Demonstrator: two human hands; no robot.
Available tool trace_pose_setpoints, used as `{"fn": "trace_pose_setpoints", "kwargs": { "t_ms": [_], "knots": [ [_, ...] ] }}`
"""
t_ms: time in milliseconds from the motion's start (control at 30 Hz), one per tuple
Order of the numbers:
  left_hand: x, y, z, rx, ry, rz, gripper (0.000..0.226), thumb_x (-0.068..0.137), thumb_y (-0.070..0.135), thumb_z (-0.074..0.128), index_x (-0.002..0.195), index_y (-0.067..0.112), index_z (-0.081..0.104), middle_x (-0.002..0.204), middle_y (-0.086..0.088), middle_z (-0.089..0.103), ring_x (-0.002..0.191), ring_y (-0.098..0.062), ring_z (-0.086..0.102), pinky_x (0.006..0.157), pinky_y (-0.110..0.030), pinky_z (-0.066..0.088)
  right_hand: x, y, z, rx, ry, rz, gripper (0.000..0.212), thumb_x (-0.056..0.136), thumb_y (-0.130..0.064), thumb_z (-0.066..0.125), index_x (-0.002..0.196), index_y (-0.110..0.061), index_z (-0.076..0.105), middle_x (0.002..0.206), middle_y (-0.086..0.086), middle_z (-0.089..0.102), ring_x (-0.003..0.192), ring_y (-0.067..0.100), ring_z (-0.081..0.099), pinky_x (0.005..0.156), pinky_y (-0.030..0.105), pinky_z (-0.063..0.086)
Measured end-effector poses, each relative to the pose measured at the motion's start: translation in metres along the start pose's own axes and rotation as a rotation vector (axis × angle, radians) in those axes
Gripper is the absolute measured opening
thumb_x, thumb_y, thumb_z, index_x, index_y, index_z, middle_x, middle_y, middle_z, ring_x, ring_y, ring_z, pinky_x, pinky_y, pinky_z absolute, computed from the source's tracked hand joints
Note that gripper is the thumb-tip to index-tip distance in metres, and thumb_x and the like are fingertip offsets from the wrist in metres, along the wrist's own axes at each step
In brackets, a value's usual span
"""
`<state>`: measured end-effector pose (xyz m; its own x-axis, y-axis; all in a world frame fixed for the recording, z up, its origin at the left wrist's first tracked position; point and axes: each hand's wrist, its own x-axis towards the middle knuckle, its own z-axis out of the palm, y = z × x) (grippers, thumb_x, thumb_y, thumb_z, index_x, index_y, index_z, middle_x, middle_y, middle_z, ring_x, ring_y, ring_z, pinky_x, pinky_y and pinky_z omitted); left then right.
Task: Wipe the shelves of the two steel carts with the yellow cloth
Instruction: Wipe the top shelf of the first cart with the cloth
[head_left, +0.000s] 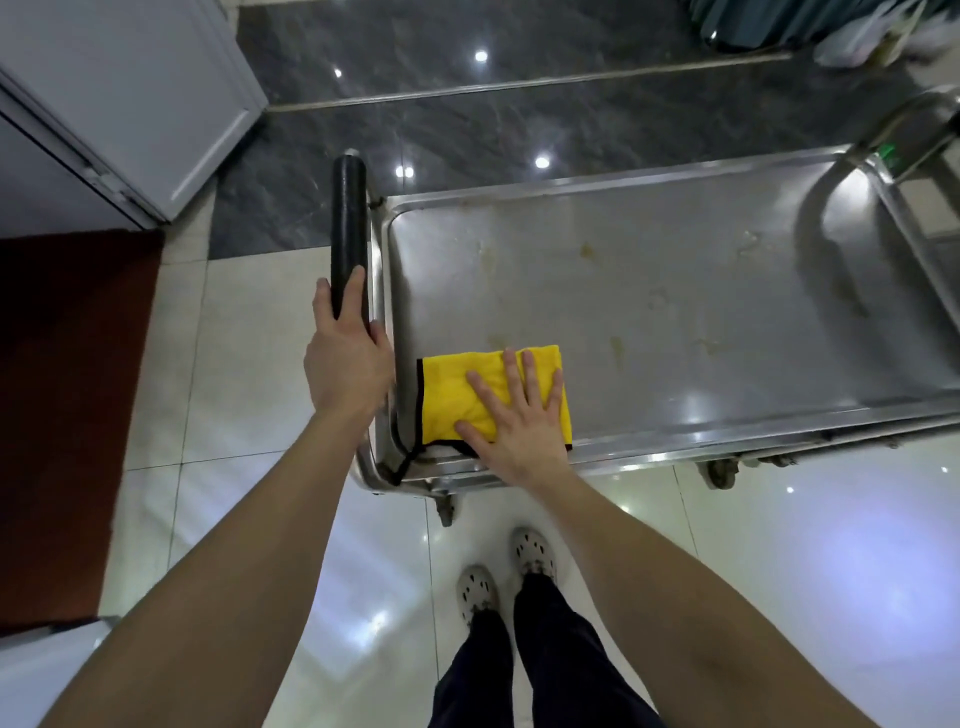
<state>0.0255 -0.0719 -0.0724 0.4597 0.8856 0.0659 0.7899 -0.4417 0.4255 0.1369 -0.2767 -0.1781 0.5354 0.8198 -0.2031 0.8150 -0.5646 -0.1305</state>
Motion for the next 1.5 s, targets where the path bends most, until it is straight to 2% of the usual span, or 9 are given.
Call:
{"fn": "trace_pose_setpoints", "kwargs": {
  "t_ms": [233,533,633,833,1000,1133,1267,1400,1500],
  "knots": [
    [0.021,0.007,0.006,0.063,-0.018,0.041,0.067,0.109,0.029,0.052,0.167,0.040,0.021,0.156,-0.016,0.042,0.091,-0.040,0.068,0.086,-0.052,0.059,-0.015,0.079,-0.014,0.031,0.004,0.126,0.079,0.099,-0.086,0.025,0.168,-0.052,0.006,0.179,0.006,-0.016,0.163,0.031,-0.023,0.127,0.069,-0.005],
    [0.027,0.011,0.009,0.076,-0.018,0.044,0.067,0.109,0.026,0.052,0.167,0.039,0.021,0.153,-0.016,0.043,0.087,-0.036,0.065,0.084,-0.053,0.059,0.066,0.122,-0.043,0.062,-0.026,0.211,0.082,0.098,-0.085,0.032,0.167,-0.055,-0.002,0.178,0.014,-0.019,0.162,0.038,-0.024,0.123,0.076,-0.005],
    [0.029,0.012,0.011,0.091,0.004,0.048,0.068,0.108,0.023,0.053,0.167,0.037,0.023,0.152,-0.016,0.044,0.081,-0.032,0.059,0.080,-0.052,0.059,0.121,0.094,-0.049,0.045,-0.018,0.128,0.083,0.096,-0.088,0.030,0.167,-0.055,0.003,0.178,0.021,-0.013,0.162,0.045,-0.021,0.119,0.081,-0.002],
    [0.038,0.019,0.009,0.119,-0.007,0.008,0.070,0.105,0.021,0.054,0.168,0.037,0.026,0.154,-0.015,0.044,0.089,-0.047,0.065,0.079,-0.056,0.056,0.128,-0.003,-0.021,0.016,0.051,-0.150,0.085,0.095,-0.090,0.024,0.169,-0.050,0.016,0.177,0.025,-0.007,0.162,0.048,-0.014,0.119,0.081,-0.003],
    [0.039,0.022,0.003,0.100,-0.030,0.010,0.071,0.106,0.021,0.055,0.168,0.039,0.024,0.154,-0.016,0.043,0.090,-0.047,0.066,0.081,-0.057,0.057,0.101,0.044,-0.022,0.017,0.090,-0.278,0.080,0.096,-0.088,0.035,0.166,-0.049,0.029,0.180,0.013,0.004,0.166,0.037,-0.005,0.123,0.075,0.005],
    [0.041,0.021,0.002,0.080,-0.051,0.012,0.071,0.108,0.025,0.056,0.167,0.042,0.020,0.156,-0.015,0.042,0.099,-0.044,0.069,0.090,-0.057,0.062,0.095,0.128,-0.039,0.007,0.061,-0.081,0.081,0.095,-0.089,0.036,0.166,-0.052,0.025,0.181,0.006,0.001,0.166,0.032,-0.008,0.126,0.071,-0.001],
    [0.042,0.022,0.002,0.068,-0.047,0.016,0.071,0.108,0.024,0.057,0.167,0.041,0.021,0.156,-0.014,0.042,0.097,-0.043,0.069,0.088,-0.056,0.062,0.145,0.188,-0.070,0.067,-0.027,0.176,0.084,0.094,-0.089,0.036,0.167,-0.054,0.015,0.181,0.006,-0.009,0.165,0.030,-0.016,0.126,0.070,-0.006],
    [0.041,0.022,0.004,0.065,-0.022,0.032,0.071,0.107,0.022,0.057,0.168,0.038,0.024,0.156,-0.014,0.043,0.094,-0.040,0.069,0.085,-0.053,0.062,0.224,0.191,-0.087,0.107,-0.010,0.323,0.089,0.090,-0.094,0.025,0.167,-0.053,0.010,0.180,0.015,-0.009,0.164,0.040,-0.017,0.121,0.078,-0.009],
    [0.044,0.019,0.008,0.070,-0.014,0.025,0.070,0.108,0.023,0.056,0.168,0.038,0.024,0.156,-0.013,0.042,0.088,-0.036,0.068,0.080,-0.050,0.065,0.292,0.155,-0.090,0.114,0.000,0.267,0.093,0.086,-0.098,0.019,0.167,-0.054,0.009,0.178,0.019,-0.011,0.163,0.045,-0.017,0.118,0.081,-0.011]
  ]
}}
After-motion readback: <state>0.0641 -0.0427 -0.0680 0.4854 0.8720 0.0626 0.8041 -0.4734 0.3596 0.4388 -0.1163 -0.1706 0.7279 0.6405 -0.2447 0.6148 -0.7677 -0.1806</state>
